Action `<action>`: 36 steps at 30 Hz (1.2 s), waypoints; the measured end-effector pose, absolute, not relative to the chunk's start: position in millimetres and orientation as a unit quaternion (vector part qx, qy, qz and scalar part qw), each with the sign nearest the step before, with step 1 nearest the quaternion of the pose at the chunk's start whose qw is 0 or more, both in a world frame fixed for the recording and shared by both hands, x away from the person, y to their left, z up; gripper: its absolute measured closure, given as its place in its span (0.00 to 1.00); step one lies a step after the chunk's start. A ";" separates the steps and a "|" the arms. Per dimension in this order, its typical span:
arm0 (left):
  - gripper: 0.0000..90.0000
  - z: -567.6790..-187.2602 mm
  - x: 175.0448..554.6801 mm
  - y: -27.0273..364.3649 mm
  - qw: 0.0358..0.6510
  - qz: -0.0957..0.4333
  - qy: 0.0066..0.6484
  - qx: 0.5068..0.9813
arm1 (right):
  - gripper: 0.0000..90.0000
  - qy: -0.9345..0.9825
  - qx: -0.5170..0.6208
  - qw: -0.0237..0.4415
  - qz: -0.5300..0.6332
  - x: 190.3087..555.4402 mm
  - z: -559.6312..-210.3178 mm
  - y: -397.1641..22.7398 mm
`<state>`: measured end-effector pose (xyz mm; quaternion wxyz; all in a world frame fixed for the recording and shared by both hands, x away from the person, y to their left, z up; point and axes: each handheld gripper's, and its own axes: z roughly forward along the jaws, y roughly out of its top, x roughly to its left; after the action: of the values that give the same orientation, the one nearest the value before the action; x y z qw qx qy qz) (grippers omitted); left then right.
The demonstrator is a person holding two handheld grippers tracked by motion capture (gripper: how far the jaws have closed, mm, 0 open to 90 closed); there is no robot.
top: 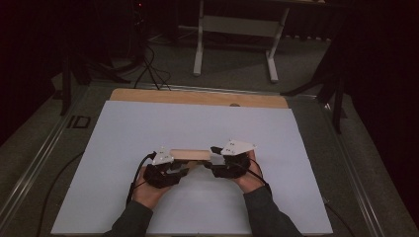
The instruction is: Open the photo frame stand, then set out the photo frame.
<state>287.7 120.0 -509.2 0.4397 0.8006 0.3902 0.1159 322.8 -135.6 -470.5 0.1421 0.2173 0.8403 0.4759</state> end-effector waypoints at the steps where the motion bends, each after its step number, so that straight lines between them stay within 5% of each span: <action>1: 0.67 -508.9 287.4 120.1 0.440 0.116 0.390 0.801 | 0.46 0.840 0.217 0.143 0.477 322.9 -470.1 -136.0; 27: 0.67 -501.8 281.6 124.6 0.445 0.132 0.383 0.799 | 0.42 0.814 0.221 0.139 0.518 321.4 -450.7 -149.1; 36: 0.67 -499.0 279.8 125.2 0.446 0.138 0.384 0.796 | 0.50 0.787 0.252 0.166 0.539 323.4 -446.9 -159.0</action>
<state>279.8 125.2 -499.0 0.4464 0.7964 0.3840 0.1380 323.4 -159.0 -446.9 0.1663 0.2517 0.7866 0.5387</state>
